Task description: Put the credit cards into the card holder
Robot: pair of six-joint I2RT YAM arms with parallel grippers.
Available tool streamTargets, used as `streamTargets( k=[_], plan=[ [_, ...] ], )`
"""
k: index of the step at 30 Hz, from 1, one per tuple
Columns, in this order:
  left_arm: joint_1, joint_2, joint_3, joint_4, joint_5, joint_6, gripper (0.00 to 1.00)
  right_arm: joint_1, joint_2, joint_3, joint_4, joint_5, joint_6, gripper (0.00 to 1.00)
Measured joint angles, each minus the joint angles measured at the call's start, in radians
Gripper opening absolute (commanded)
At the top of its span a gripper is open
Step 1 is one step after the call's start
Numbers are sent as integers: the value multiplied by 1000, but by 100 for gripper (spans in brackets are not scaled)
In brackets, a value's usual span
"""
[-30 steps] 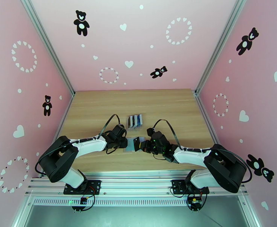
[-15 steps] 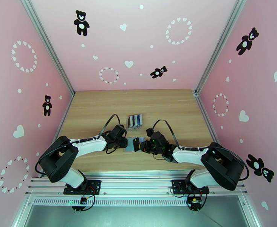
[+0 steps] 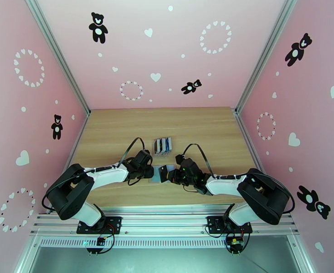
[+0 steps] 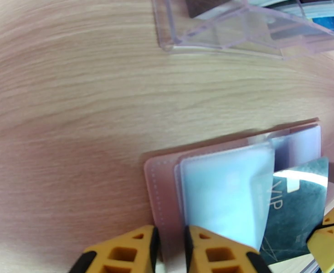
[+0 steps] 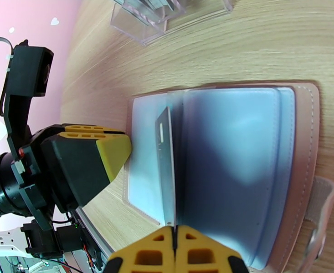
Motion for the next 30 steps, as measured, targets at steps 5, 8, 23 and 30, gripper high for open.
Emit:
streamTargets(
  k=[5,8,23,30],
  plan=[
    [0,0,-3,5,0,0,26,-6,15,4,6,6,-5,2],
    [0,-1,-3,5,0,0,26,-8,34,6,21,8,-6,2],
    [0,-4,-8,11,0,-9,26,-8,99,31,72,12,-3,10],
    [0,-6,-13,18,0,-19,26,14,105,51,14,19,-9,23]
  ],
)
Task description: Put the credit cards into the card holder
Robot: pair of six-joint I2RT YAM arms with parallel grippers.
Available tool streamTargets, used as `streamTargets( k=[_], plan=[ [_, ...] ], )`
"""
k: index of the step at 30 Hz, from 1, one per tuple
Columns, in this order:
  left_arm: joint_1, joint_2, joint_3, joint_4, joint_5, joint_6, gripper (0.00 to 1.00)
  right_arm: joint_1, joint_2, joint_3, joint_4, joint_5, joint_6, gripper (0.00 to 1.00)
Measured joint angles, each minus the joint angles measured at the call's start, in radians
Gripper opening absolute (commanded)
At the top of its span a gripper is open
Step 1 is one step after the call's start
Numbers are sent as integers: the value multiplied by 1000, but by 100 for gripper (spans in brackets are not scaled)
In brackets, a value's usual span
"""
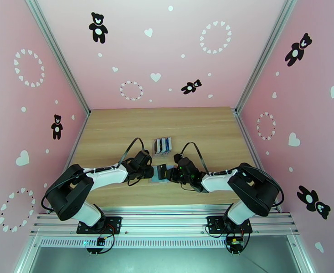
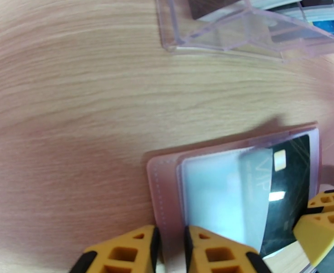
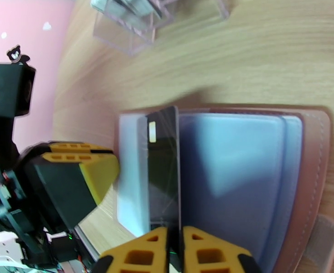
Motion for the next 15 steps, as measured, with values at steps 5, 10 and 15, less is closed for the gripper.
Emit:
streamTargets(
  k=[5,10,15],
  plan=[
    [0,0,-2,2,0,0,26,12,-3,37,-69,12,-18,28],
    [0,0,-2,3,0,0,26,31,-14,95,-202,47,-52,31],
    [0,0,-2,3,0,0,26,60,-14,194,-373,98,-104,32]
  ],
)
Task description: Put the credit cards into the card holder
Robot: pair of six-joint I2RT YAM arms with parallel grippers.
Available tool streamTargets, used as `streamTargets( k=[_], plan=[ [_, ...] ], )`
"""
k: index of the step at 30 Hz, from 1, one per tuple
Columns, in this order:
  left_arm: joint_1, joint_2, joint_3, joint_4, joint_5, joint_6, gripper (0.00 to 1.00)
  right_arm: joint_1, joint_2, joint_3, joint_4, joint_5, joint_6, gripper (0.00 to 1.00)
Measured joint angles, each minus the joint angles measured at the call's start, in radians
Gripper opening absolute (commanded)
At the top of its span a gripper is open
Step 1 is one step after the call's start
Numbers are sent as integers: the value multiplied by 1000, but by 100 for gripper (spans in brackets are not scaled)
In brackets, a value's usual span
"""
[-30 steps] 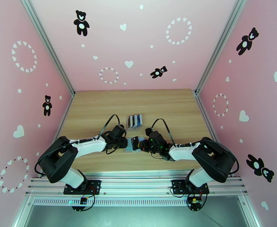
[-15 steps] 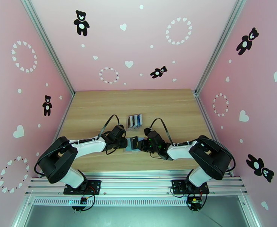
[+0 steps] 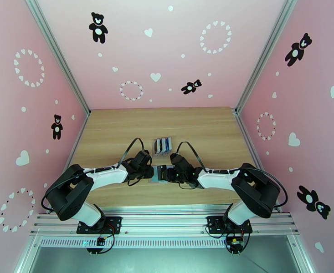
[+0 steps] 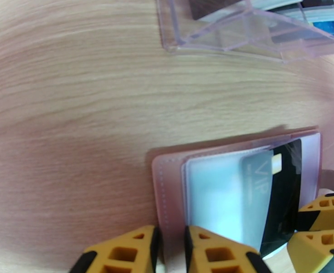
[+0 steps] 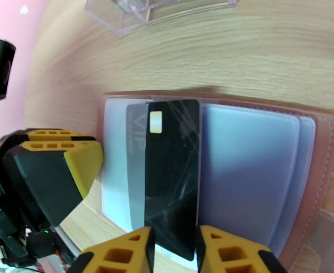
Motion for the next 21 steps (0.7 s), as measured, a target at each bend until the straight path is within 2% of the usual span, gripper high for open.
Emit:
streamTargets(
  k=[9,21],
  plan=[
    [0,0,0,0,0,0,26,16,85,100,-95,13,-44,33],
    [0,3,3,0,0,0,26,37,97,156,-161,7,-70,34]
  ],
)
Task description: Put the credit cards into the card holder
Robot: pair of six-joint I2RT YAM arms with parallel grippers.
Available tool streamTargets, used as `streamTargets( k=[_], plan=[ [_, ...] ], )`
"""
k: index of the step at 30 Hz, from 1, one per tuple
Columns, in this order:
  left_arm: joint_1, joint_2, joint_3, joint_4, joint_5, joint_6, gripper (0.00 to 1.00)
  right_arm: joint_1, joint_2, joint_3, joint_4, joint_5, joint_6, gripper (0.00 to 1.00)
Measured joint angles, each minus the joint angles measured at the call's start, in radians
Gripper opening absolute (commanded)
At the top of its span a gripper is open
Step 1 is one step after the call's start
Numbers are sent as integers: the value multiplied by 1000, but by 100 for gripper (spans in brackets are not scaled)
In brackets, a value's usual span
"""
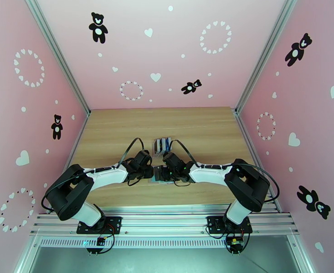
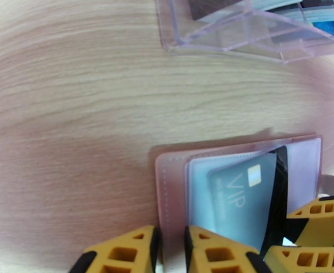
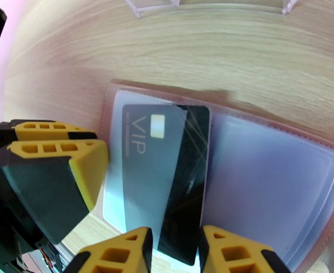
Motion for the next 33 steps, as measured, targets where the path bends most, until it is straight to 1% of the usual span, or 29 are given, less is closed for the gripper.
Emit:
streamTargets(
  k=[9,15,21,27,30,33],
  plan=[
    [0,2,1,0,1,0,26,13,2,39,-43,-9,-8,34],
    [0,-14,1,-28,0,0,29,13,2,69,-128,45,-26,34],
    [0,-82,-4,-109,0,0,30,13,2,93,-179,85,-41,34],
    [0,-121,-29,-120,1,0,25,13,12,111,-190,86,-45,34],
    [0,-121,-55,-120,1,0,24,14,28,125,-190,85,-48,31],
    [0,-116,-73,-115,1,0,24,16,46,134,-191,84,-52,30]
  ],
)
